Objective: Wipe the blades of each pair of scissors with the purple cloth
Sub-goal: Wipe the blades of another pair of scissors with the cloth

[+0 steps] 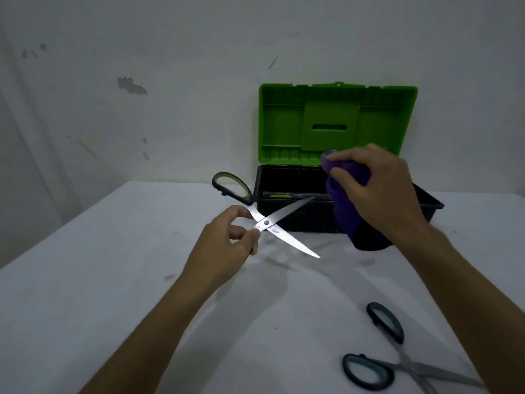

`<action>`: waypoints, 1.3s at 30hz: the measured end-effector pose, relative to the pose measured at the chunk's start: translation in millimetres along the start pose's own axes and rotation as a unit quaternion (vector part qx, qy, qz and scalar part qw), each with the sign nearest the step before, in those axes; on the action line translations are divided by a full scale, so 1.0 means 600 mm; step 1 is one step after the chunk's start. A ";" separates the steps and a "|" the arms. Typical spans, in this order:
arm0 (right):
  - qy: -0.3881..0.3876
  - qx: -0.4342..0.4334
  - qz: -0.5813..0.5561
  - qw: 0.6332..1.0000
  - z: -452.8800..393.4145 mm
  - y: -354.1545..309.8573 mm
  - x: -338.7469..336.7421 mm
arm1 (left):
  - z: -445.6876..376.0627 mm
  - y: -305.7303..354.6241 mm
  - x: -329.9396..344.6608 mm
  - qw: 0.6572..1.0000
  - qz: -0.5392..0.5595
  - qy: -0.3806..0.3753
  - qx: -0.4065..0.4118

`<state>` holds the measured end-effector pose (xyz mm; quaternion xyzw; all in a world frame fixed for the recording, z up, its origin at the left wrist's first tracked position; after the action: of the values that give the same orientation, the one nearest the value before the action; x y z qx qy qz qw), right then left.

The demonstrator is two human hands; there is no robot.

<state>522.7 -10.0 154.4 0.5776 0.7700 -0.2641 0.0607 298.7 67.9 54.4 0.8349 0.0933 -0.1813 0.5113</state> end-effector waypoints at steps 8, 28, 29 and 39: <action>-0.068 -0.003 -0.015 0.998 0.025 -0.011 0.046 | 0.007 0.022 -0.008 0.998 0.045 0.032 0.043; -0.204 -0.116 0.041 0.971 0.072 -0.062 0.090 | -0.002 0.000 -0.051 0.986 0.011 0.168 -0.009; -0.201 -0.106 0.048 0.973 0.067 -0.050 0.088 | -0.005 -0.009 -0.056 0.985 0.010 0.173 -0.022; -0.117 -0.026 -0.040 0.992 0.023 -0.027 0.032 | 0.002 0.020 -0.074 0.930 -0.244 0.238 0.139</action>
<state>498.8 -3.6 140.4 0.5101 0.7866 -0.3119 0.1543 262.1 62.5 81.5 0.8678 0.3868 -0.1079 0.2928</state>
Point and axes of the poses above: each hand's wrist, its own z-axis away from the middle knuckle, its own x-axis out of the palm, y = z × x, the point moved 8 cm from there along -z, towards the middle knuckle, and after that the axes turned 10 degrees about y, right-handed, at the moved point
